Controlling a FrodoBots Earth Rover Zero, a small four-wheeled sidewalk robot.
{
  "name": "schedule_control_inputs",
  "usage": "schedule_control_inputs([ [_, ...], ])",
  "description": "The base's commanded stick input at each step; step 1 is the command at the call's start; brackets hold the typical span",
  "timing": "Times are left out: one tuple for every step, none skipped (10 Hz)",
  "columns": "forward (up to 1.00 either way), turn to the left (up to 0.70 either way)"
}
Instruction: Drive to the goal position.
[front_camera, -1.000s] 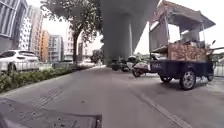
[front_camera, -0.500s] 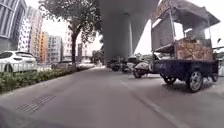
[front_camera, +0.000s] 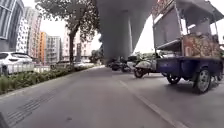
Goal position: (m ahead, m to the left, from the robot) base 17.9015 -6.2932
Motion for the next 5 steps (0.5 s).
schedule_control_inputs([
  [0.45, 0.0],
  [0.45, 0.0],
  [0.45, 0.0],
  [0.45, 0.0],
  [0.45, 0.0],
])
